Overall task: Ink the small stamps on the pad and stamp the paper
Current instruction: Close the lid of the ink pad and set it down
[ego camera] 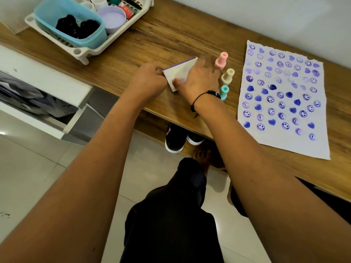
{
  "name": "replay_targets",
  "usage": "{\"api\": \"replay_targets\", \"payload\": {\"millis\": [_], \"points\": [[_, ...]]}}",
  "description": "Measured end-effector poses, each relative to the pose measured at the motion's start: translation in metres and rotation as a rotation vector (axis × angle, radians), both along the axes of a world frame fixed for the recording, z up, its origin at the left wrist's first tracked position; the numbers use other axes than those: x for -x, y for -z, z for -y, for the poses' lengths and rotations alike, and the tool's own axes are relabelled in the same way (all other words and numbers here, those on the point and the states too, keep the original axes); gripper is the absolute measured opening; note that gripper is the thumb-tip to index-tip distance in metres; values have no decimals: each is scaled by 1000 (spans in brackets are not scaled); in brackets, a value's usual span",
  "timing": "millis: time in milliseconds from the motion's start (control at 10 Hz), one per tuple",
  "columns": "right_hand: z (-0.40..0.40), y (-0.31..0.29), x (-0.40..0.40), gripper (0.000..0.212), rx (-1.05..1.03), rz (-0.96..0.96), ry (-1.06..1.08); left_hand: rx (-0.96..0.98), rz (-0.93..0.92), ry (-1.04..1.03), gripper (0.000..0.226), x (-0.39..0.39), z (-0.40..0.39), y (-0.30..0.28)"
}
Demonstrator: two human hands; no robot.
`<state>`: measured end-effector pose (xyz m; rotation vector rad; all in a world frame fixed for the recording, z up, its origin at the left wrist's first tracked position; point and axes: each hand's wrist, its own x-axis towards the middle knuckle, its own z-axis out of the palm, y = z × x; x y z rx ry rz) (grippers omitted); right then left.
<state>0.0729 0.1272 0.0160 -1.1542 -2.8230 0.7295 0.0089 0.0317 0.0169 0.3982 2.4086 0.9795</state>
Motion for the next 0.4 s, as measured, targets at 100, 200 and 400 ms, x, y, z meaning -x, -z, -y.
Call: {"api": "replay_targets", "payload": {"millis": [100,200,400], "points": [[0,-1,0,67,-12,17,-1,-21,54,-134,39,4,-7,8],[0,-4,0,70,-5,30,18,-51,82,-188,45,10,-11,9],[-3,-28,-5,38,-42,16,-15,-70,103,-298,32,12,-9,3]]}}
